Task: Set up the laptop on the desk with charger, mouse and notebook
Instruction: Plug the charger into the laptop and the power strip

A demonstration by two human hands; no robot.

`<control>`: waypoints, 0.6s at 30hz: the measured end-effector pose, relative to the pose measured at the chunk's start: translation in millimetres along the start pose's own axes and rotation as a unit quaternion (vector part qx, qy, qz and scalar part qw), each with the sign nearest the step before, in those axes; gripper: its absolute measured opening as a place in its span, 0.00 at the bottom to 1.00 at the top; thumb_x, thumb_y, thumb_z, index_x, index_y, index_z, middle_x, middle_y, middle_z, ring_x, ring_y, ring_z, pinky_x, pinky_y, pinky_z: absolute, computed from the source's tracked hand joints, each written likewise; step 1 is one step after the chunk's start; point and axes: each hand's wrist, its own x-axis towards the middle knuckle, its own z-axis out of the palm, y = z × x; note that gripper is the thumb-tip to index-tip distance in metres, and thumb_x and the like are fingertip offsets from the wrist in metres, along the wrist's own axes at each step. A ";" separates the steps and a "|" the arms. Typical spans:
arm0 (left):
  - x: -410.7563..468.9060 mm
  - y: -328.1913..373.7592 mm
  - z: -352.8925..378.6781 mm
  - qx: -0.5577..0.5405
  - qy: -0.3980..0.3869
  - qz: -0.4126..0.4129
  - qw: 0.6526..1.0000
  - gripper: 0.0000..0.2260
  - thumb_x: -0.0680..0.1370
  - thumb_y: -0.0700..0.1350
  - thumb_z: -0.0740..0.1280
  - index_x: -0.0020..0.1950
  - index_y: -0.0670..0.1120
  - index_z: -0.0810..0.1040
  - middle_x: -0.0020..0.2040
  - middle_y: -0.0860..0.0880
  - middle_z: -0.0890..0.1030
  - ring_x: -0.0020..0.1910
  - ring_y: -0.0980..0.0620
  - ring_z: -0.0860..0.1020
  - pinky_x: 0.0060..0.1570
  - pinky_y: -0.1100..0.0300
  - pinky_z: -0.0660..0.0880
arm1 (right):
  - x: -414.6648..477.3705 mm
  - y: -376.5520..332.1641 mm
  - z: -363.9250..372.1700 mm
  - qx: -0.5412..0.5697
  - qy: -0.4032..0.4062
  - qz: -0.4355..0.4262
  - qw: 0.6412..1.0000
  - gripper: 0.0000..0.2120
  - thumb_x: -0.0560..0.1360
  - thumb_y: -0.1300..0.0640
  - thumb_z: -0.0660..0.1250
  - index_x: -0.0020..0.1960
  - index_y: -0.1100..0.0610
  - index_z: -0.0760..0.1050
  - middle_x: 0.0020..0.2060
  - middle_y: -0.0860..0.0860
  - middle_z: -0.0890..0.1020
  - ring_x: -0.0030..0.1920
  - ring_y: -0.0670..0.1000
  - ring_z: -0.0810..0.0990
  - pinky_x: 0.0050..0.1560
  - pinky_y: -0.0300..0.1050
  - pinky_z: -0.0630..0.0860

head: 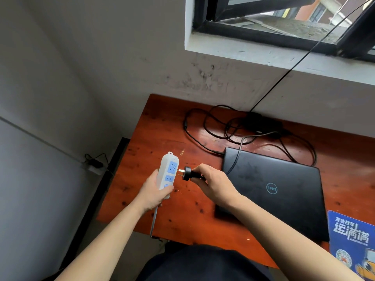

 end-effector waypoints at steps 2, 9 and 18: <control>-1.8 2.0 2.1 0.002 -0.002 0.015 1.000 0.18 0.74 0.44 0.74 0.60 0.52 0.72 0.50 0.47 0.79 0.47 0.46 0.83 0.44 0.49 0.84 | 1.0 0.5 0.4 0.000 0.013 -0.001 1.000 0.08 0.78 0.54 0.70 0.56 0.53 0.75 0.48 0.47 0.82 0.44 0.49 0.79 0.42 0.43 0.76; -1.4 6.5 7.2 0.056 0.017 0.042 0.997 0.18 0.72 0.45 0.75 0.58 0.52 0.72 0.48 0.49 0.79 0.47 0.49 0.80 0.46 0.54 0.82 | 4.4 0.4 2.1 0.001 0.018 0.014 1.000 0.08 0.78 0.52 0.70 0.55 0.53 0.75 0.46 0.47 0.83 0.43 0.49 0.79 0.42 0.45 0.75; 4.0 8.1 7.6 0.089 0.034 0.038 0.995 0.20 0.71 0.45 0.76 0.58 0.50 0.72 0.48 0.50 0.79 0.47 0.50 0.80 0.45 0.53 0.81 | 11.8 -2.7 -8.2 0.003 0.000 0.030 1.000 0.10 0.79 0.49 0.69 0.57 0.52 0.79 0.46 0.48 0.85 0.44 0.49 0.81 0.44 0.48 0.78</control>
